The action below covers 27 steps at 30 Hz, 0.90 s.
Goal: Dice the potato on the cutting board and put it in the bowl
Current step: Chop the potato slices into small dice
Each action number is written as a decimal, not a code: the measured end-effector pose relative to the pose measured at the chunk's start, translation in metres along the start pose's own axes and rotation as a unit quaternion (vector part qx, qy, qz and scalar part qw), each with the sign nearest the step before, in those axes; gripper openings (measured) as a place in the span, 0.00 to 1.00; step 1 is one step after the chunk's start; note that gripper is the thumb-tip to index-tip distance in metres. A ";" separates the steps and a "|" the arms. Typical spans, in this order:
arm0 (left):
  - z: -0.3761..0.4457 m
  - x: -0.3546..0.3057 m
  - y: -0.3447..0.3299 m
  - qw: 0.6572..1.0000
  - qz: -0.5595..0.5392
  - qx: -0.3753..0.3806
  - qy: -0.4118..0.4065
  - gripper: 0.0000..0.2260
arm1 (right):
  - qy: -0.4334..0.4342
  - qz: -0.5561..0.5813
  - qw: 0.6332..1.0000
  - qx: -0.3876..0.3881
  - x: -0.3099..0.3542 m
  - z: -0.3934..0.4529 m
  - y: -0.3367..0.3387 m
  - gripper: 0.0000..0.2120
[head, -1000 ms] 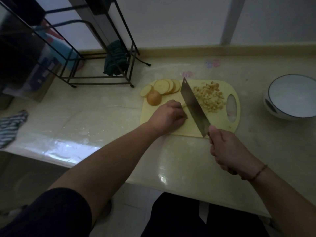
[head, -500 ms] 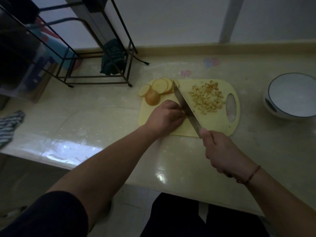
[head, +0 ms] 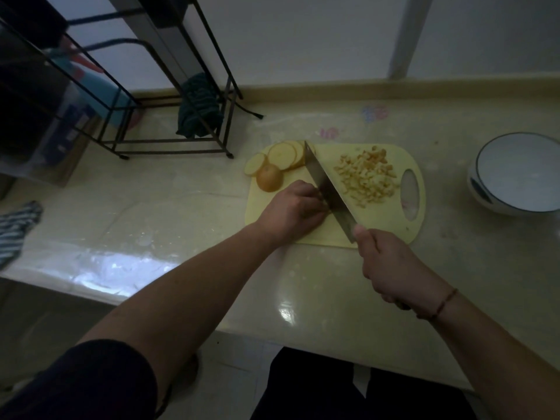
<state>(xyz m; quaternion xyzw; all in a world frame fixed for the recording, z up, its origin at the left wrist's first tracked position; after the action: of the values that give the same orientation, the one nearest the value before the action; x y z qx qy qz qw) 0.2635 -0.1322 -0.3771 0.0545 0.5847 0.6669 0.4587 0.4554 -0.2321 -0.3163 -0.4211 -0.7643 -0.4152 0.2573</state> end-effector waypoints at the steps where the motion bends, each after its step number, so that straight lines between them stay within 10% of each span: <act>1: 0.000 0.001 0.000 1.000 0.001 0.002 -0.002 0.05 | -0.008 0.019 1.000 -0.002 -0.003 0.001 0.002 0.25; 7: 0.000 0.001 -0.002 1.000 -0.007 0.004 0.012 0.11 | -0.066 0.179 0.981 0.045 -0.012 -0.003 0.018 0.24; 27: -0.016 -0.004 0.008 0.991 -0.015 0.007 0.134 0.14 | 0.068 -0.032 0.996 -0.040 -0.010 -0.018 -0.004 0.26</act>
<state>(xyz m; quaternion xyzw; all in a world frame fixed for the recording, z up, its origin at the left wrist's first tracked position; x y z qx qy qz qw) 0.2521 -0.1458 -0.3735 -0.0403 0.6464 0.6570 0.3860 0.4579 -0.2528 -0.3164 -0.3774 -0.7410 -0.4808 0.2781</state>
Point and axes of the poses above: each hand's wrist, its own z-axis towards the middle knuckle, its own y-axis out of the back of the hand, x = y × z, the point moved 1 cm from there along z, towards the middle knuckle, and after that the axes turned 1 degree about z, right-handed, at the moved point
